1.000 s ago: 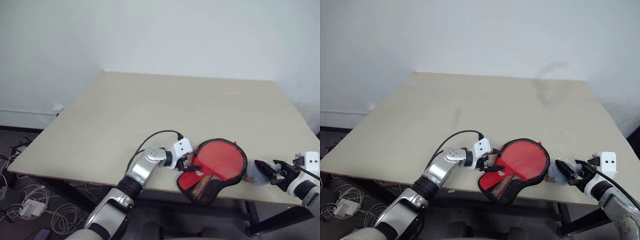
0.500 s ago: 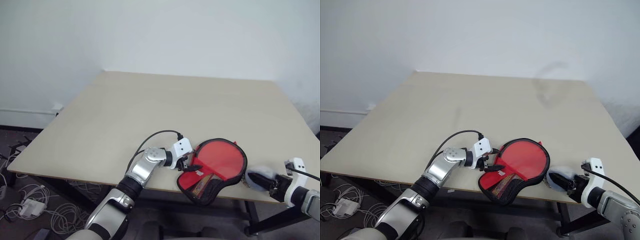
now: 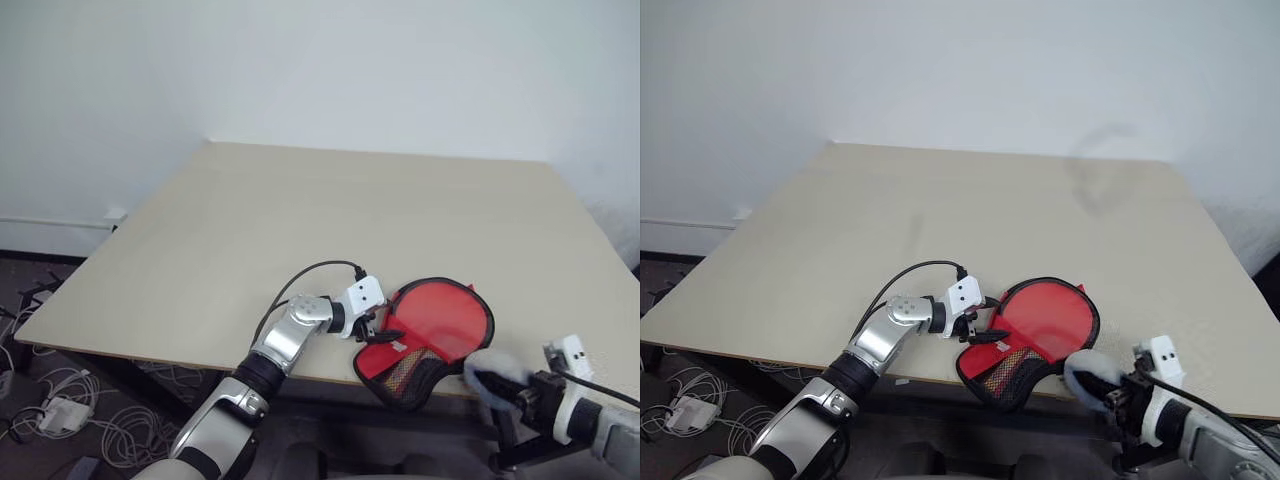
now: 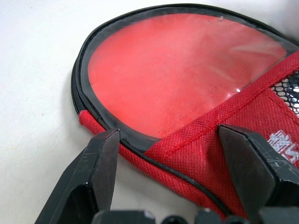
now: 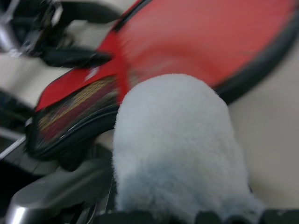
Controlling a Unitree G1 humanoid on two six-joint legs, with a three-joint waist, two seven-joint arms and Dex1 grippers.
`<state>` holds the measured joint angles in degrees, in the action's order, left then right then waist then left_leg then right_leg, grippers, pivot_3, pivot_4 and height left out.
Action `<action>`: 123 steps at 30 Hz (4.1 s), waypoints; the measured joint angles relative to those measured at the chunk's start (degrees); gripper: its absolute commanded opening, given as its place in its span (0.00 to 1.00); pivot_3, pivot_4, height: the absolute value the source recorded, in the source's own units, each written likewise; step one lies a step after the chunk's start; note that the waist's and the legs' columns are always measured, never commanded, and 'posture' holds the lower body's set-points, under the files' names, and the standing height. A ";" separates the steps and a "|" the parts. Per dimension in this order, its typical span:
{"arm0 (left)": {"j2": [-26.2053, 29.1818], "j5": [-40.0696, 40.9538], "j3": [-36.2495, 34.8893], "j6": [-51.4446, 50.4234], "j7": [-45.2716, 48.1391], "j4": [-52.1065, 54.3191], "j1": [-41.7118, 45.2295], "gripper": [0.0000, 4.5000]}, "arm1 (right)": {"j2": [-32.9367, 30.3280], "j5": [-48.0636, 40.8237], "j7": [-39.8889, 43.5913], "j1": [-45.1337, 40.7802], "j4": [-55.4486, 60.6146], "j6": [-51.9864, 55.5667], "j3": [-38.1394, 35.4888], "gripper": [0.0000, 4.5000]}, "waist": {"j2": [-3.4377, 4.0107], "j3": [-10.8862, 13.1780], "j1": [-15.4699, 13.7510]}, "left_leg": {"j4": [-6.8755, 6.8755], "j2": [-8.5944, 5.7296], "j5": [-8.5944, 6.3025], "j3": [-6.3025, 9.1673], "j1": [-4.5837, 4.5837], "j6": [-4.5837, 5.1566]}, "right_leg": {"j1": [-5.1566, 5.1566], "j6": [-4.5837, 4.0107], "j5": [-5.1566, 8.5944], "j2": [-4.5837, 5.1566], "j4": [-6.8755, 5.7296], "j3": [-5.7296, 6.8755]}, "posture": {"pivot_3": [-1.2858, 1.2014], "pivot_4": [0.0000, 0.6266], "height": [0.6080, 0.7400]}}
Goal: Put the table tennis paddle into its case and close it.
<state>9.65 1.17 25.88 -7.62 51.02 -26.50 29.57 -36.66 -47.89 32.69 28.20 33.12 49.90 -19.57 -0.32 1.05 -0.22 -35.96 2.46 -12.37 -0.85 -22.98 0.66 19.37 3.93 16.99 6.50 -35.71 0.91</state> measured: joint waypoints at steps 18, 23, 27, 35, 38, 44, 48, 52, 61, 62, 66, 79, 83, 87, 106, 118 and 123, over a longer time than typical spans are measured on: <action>0.00 0.08 -0.55 -1.21 0.00 1.19 -0.81 0.78 | -2.59 2.66 0.36 3.74 12.34 -1.40 11.78 0.13 | -0.23 0.04 0.00 | 0.13 0.04 -0.03 0.07 0.01 -0.03 | 0.05 0.01 0.01 0.15 0.08 0.02 | 0.52 0.00 1.00; -0.01 0.12 -0.58 -1.29 0.05 1.19 -0.82 0.78 | -3.12 1.57 -0.03 6.66 16.49 -0.68 12.27 0.13 | -0.29 0.05 0.00 | 0.15 0.08 -0.05 0.11 0.04 -0.02 | 0.07 0.02 0.01 0.24 0.08 0.02 | 0.52 0.00 1.00; -0.01 0.16 -0.63 -1.43 0.22 1.20 -0.78 0.78 | -2.81 1.55 -1.35 9.69 20.77 -1.88 13.10 0.13 | -0.35 0.05 0.00 | 0.19 0.14 -0.08 0.12 0.05 -0.03 | 0.08 0.03 0.02 0.27 0.12 0.01 | 0.52 0.00 1.00; -0.01 0.17 -0.58 -1.45 0.29 1.17 -0.56 0.78 | -2.48 -0.45 1.31 14.18 20.80 -6.94 9.05 0.21 | -0.46 0.07 -0.01 | 0.22 0.15 -0.15 0.09 0.03 0.01 | 0.08 0.07 0.04 0.30 0.24 0.01 | 0.52 0.00 1.00; -0.01 0.17 -0.58 -1.46 0.28 0.91 -0.32 0.78 | -2.45 -0.53 3.99 16.73 20.10 -9.45 7.30 0.43 | -0.48 0.09 -0.02 | 0.23 0.11 -0.17 0.08 0.01 0.02 | 0.08 0.08 0.05 0.30 0.30 0.02 | 0.52 0.00 1.00; -0.01 0.17 -0.79 -1.63 0.29 0.60 -0.15 0.78 | 0.35 -3.35 5.52 18.04 18.81 -12.01 6.29 0.92 | -0.50 0.10 0.00 | 0.26 0.24 -0.19 0.08 0.01 0.03 | 0.07 0.08 0.04 0.36 0.39 0.01 | 0.52 0.00 1.00; -0.01 0.16 -0.88 -1.72 0.14 0.40 -0.07 0.78 | 2.33 -1.85 5.48 17.95 16.94 -14.91 5.88 0.98 | -0.50 0.11 0.02 | 0.37 0.39 -0.19 0.07 0.02 0.03 | 0.06 0.08 0.04 0.36 0.65 0.04 | 0.52 0.00 1.00; -0.02 0.17 -0.87 -1.72 0.19 0.40 -0.06 0.78 | 4.49 -0.48 6.12 17.92 14.82 -18.16 5.50 0.98 | -0.48 0.11 0.02 | 0.42 0.43 -0.21 0.03 0.02 0.05 | 0.06 0.09 0.02 0.42 0.78 0.03 | 0.52 0.00 1.00; -0.21 0.07 -1.76 -1.67 -0.58 -0.38 0.10 0.78 | 12.42 0.33 -11.44 -10.10 2.58 -15.00 5.85 0.98 | -0.18 0.32 0.21 | 0.78 0.36 -0.21 0.03 0.12 0.06 | 0.28 -0.07 -0.12 0.60 1.10 0.09 | 0.52 0.00 1.00; -0.38 0.10 -1.76 -1.53 -0.52 -0.36 -0.10 0.78 | 12.41 0.55 -13.45 -12.02 1.94 -13.71 5.98 0.98 | -0.23 0.32 -0.07 | 0.77 0.24 -0.20 -0.04 0.12 0.06 | 0.28 -0.06 -0.19 0.57 1.02 0.05 | 0.52 0.00 1.00; -0.34 0.12 -1.83 0.10 0.37 -0.41 -0.29 0.78 | 11.37 0.77 -22.15 -19.41 -3.61 -6.40 4.58 0.98 | -0.23 0.19 -0.55 | 0.51 0.02 -0.19 -0.17 0.02 0.08 | 0.33 -0.15 -0.72 0.42 0.93 0.07 | 0.52 0.00 1.00; 2.07 5.36 -6.71 -4.12 7.84 -2.26 0.86 0.78 | 10.04 2.69 -19.83 -27.89 -14.55 -1.99 4.86 0.98 | -0.02 0.66 0.16 | -0.04 0.26 0.02 -0.15 -0.86 0.44 | 1.09 -0.30 -0.86 -0.33 0.58 -0.04 | 0.52 0.00 1.00; 3.78 6.67 -7.17 -6.26 10.41 -1.10 1.25 0.78 | 10.04 6.32 -18.67 -28.93 -19.41 -3.83 5.62 0.98 | 0.24 0.91 0.29 | -0.03 0.26 0.02 -0.19 -0.90 0.45 | 1.18 -0.27 -0.87 -0.39 0.43 -0.15 | 0.52 0.00 1.00; 6.08 7.76 -8.11 -8.18 12.83 -0.12 1.46 0.78 | 10.10 8.57 -17.42 -30.94 -23.19 -5.15 5.62 0.98 | 0.22 1.02 0.29 | -0.09 0.26 0.04 -0.17 -1.02 0.46 | 1.36 -0.10 -0.85 -0.48 -0.01 -0.26 | 0.52 0.00 1.00; 8.66 8.81 -9.75 -11.21 13.85 1.60 1.56 0.78 | 10.21 13.59 -11.43 -35.22 -32.27 -4.54 5.48 0.55 | 0.25 1.05 0.29 | -0.95 0.30 0.06 -0.11 -1.55 0.47 | 1.87 -0.09 -0.88 -0.59 -0.80 -0.39 | 0.52 0.00 1.00; 8.59 8.69 -10.70 -10.94 12.75 1.29 2.58 0.78 | 13.30 15.16 -11.94 -35.41 -29.82 -5.04 4.51 0.01 | 0.25 1.06 0.65 | -0.95 0.30 0.20 -0.13 -1.54 0.49 | 1.95 -0.10 -0.88 -0.66 -1.09 -0.55 | 0.52 0.00 1.00; 8.37 8.80 -11.15 -11.01 12.66 0.77 2.77 0.78 | 16.27 13.50 -14.90 -38.49 -29.19 -4.74 2.49 0.01 | 0.33 1.12 1.27 | -0.97 0.29 0.26 -0.15 -1.54 0.48 | 1.96 -0.10 -0.90 -0.65 -1.16 -0.57 | 0.52 0.00 1.00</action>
<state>18.02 9.96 14.73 -18.64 63.69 -25.73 32.34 -20.39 -34.39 17.79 -10.29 3.93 45.16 -17.08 0.01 2.16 1.06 -36.93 2.76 -12.11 -1.00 -24.52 1.14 21.33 3.83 16.09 5.85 -36.86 0.34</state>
